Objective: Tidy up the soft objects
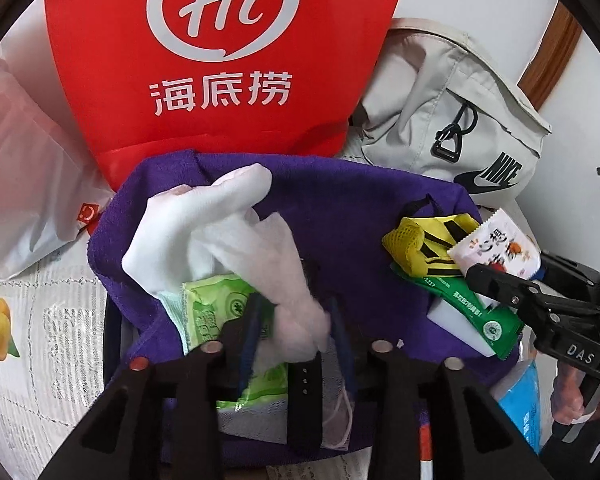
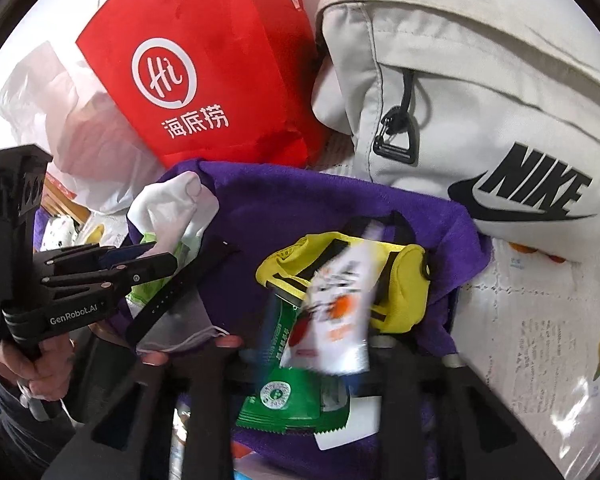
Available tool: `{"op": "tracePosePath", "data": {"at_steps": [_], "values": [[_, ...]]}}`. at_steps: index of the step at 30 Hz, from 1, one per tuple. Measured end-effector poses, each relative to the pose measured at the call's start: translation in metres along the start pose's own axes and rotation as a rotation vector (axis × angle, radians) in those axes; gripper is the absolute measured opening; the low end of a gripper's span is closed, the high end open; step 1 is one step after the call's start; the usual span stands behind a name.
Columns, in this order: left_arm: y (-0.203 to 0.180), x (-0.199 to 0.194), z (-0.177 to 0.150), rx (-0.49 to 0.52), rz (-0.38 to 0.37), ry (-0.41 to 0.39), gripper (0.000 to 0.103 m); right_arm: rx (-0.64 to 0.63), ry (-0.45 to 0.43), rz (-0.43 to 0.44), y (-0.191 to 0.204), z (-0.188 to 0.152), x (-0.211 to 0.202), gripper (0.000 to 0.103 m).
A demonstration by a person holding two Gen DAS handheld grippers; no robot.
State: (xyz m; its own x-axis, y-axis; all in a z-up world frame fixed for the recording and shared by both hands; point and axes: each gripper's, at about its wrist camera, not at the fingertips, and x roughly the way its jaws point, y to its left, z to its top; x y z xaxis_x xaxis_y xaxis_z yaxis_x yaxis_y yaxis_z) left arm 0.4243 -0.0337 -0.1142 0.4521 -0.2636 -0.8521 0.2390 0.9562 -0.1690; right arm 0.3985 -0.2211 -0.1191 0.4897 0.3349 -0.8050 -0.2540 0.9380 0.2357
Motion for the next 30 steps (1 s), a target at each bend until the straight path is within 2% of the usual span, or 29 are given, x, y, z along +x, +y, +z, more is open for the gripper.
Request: {"op": "tracePosePath", "data": {"at_steps": [2, 3, 4, 5, 6, 10, 13, 19, 30], "values": [[-0.002, -0.003, 0.0, 0.011, 0.015, -0.007, 0.051, -0.016, -0.022, -0.024, 0.002, 0.001, -0.005, 0.052], [-0.003, -0.006, 0.0, 0.014, 0.015, -0.01, 0.053, -0.024, -0.031, -0.027, 0.002, 0.001, -0.007, 0.056], [-0.003, -0.009, 0.0, 0.015, 0.02, -0.017, 0.059, -0.03, -0.04, -0.029, 0.003, 0.002, -0.009, 0.061], [-0.003, -0.012, 0.0, 0.014, 0.031, -0.02, 0.065, -0.036, -0.046, -0.036, 0.004, 0.003, -0.01, 0.062], [-0.003, -0.016, 0.001, 0.016, 0.049, -0.025, 0.066, -0.042, -0.051, -0.045, 0.005, 0.004, -0.012, 0.064], [0.0, -0.026, 0.0, 0.007, 0.077, -0.024, 0.068, -0.1, -0.06, -0.08, 0.015, 0.004, -0.017, 0.07], [0.005, -0.035, -0.003, -0.009, 0.079, -0.034, 0.069, -0.118, -0.078, -0.068, 0.022, 0.005, -0.022, 0.074], [0.012, -0.055, -0.014, -0.02, 0.068, -0.048, 0.069, -0.166, -0.079, -0.115, 0.038, 0.004, -0.034, 0.074], [0.012, -0.087, -0.036, -0.03, 0.057, -0.078, 0.069, -0.143, -0.118, -0.107, 0.047, -0.002, -0.069, 0.075]]}}
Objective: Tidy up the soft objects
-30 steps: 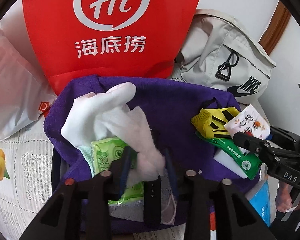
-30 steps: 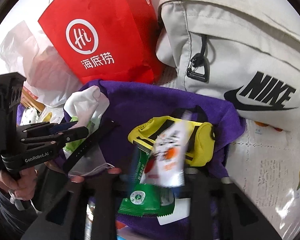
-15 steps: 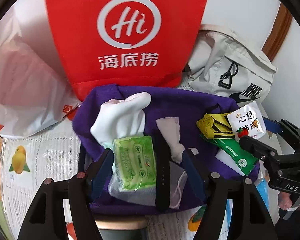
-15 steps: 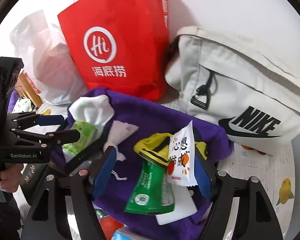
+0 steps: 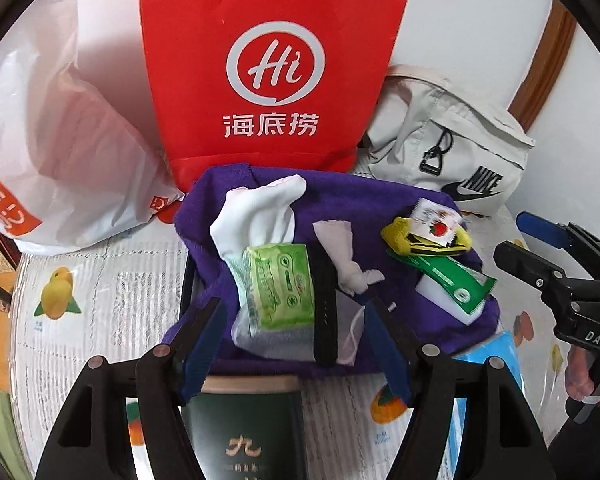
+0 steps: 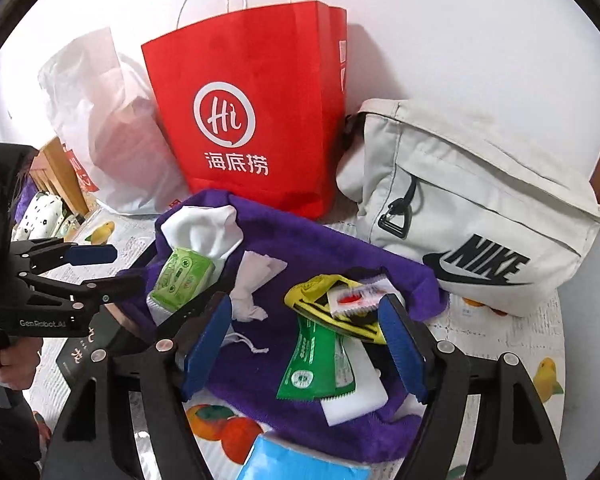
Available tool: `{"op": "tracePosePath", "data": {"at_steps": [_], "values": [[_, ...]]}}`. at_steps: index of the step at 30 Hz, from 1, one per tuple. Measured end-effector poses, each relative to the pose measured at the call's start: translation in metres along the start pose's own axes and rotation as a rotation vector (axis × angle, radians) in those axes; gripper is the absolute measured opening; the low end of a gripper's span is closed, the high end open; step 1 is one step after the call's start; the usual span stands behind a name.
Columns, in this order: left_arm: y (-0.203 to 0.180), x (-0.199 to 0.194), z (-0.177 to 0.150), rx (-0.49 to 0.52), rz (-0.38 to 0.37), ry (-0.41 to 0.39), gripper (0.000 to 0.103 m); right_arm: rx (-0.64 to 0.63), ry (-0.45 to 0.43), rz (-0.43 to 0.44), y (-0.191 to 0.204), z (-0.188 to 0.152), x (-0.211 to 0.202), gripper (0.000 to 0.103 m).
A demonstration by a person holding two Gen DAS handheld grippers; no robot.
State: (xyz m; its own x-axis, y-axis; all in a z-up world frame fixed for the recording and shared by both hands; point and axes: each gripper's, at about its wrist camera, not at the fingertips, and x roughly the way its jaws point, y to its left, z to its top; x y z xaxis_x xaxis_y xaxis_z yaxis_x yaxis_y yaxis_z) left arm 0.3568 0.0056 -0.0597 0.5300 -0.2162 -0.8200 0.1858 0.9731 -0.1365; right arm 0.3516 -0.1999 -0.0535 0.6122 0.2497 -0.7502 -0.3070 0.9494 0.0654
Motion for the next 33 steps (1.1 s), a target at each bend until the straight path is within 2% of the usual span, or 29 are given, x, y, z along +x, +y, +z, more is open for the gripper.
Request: {"op": "tracePosePath", "data": {"at_steps": [7, 12, 14, 19, 27, 33], "values": [[-0.008, -0.043, -0.022, -0.002, 0.019, -0.055, 0.069, 0.044, -0.028, 0.009, 0.008, -0.026, -0.042, 0.075], [-0.019, -0.077, -0.049, 0.001, 0.051, -0.095, 0.083, 0.064, -0.053, -0.008, 0.022, -0.053, -0.079, 0.075], [-0.022, -0.09, -0.06, -0.007, 0.052, -0.106, 0.092, 0.077, -0.061, -0.013, 0.027, -0.063, -0.093, 0.076], [-0.027, -0.123, -0.088, -0.029, 0.093, -0.136, 0.102, 0.116, -0.09, -0.033, 0.039, -0.089, -0.128, 0.085], [-0.041, -0.178, -0.144, -0.034, 0.146, -0.199, 0.103, 0.136, -0.141, -0.085, 0.067, -0.133, -0.179, 0.097], [-0.056, -0.207, -0.182, -0.021, 0.177, -0.248, 0.103, 0.149, -0.147, -0.116, 0.086, -0.167, -0.208, 0.098]]}}
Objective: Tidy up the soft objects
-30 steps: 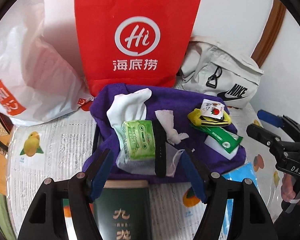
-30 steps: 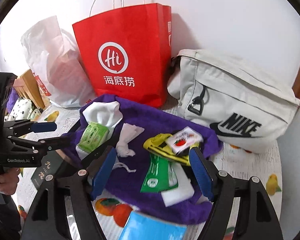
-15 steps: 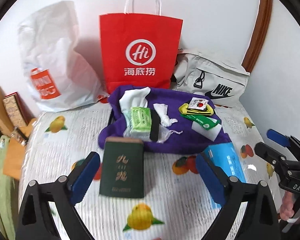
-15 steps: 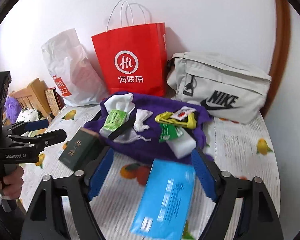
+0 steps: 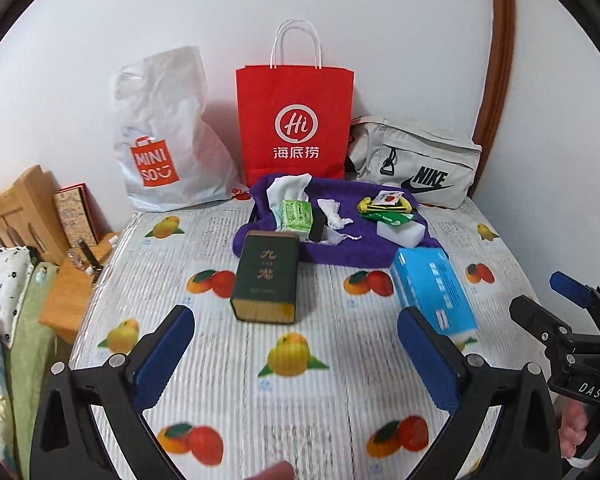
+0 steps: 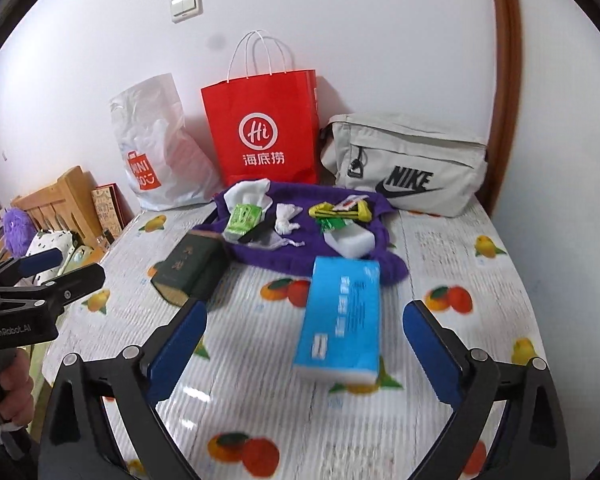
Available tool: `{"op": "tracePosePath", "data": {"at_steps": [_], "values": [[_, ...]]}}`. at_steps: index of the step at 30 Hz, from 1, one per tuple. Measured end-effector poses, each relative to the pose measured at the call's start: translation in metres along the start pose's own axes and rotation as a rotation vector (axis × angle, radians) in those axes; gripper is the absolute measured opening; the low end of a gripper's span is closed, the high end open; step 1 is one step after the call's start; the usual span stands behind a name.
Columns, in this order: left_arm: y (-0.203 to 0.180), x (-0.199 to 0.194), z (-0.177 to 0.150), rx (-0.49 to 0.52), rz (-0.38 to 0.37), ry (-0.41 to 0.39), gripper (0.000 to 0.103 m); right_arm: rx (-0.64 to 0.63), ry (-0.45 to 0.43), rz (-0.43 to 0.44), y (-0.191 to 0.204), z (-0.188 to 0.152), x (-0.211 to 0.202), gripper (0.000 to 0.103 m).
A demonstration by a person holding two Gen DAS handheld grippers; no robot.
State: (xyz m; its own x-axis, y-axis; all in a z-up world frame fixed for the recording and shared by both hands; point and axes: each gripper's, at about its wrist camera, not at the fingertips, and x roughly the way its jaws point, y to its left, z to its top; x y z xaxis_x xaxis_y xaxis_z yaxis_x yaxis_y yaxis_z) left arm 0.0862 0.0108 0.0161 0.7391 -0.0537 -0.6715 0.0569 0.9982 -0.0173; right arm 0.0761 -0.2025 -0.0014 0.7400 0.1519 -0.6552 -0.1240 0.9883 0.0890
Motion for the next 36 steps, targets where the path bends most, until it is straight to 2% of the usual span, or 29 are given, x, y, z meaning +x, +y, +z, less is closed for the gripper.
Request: {"op": "tracePosePath", "data": {"at_steps": [14, 36], "values": [[-0.022, -0.054, -0.059, 0.02, 0.048, -0.057, 0.103, 0.041, -0.018, -0.033, -0.007, -0.058, -0.06, 0.098], [-0.02, -0.07, -0.071, -0.002, 0.04, -0.079, 0.103, 0.021, -0.047, -0.033, -0.001, -0.069, -0.081, 0.098]]}}
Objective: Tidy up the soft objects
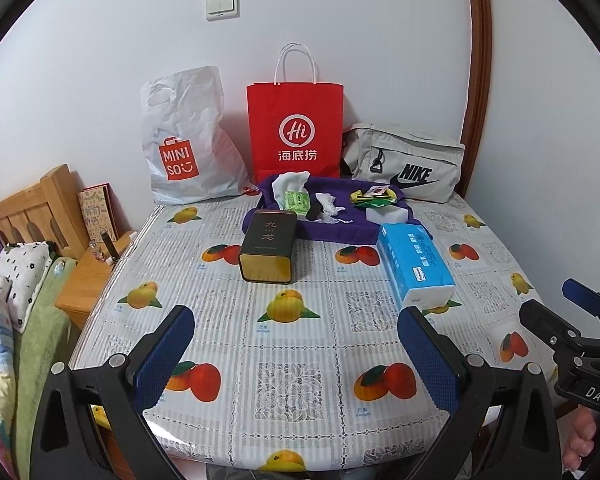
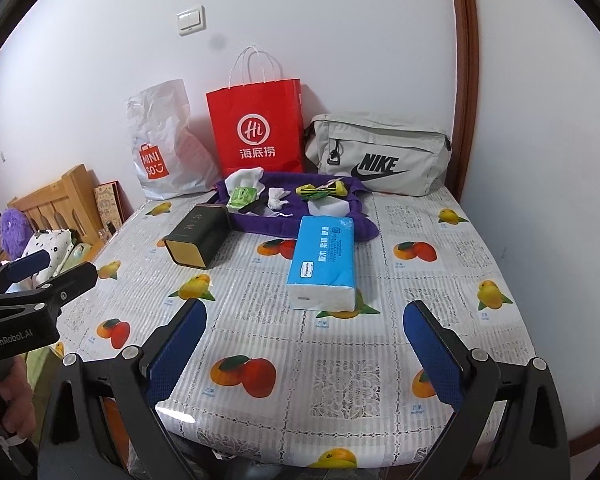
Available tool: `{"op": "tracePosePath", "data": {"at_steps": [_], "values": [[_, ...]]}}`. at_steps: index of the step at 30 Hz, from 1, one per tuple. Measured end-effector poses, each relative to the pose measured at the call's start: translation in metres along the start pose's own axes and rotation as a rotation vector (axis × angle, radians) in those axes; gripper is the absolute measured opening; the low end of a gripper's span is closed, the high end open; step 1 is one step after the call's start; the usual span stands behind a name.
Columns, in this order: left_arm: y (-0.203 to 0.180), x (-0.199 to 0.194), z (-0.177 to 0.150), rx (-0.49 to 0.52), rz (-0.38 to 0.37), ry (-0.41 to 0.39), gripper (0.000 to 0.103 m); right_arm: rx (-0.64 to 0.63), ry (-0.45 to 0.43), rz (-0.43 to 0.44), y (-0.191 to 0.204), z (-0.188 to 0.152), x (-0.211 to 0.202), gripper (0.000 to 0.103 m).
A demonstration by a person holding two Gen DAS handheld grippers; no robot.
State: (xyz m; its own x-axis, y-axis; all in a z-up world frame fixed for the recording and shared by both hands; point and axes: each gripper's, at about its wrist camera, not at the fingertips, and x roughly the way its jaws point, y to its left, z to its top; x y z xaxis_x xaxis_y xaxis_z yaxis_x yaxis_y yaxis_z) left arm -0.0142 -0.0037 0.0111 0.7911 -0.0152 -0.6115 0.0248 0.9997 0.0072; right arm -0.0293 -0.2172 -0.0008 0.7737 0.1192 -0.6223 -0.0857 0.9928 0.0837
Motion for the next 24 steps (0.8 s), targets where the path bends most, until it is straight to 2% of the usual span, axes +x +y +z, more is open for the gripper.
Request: {"op": "tracePosePath", "data": {"at_steps": [24], "values": [[0.0006, 0.0005, -0.0047, -0.001, -0.001, 0.006, 0.103, 0.001, 0.007, 0.003, 0.0063, -0.0037, 0.0027, 0.098]]}}
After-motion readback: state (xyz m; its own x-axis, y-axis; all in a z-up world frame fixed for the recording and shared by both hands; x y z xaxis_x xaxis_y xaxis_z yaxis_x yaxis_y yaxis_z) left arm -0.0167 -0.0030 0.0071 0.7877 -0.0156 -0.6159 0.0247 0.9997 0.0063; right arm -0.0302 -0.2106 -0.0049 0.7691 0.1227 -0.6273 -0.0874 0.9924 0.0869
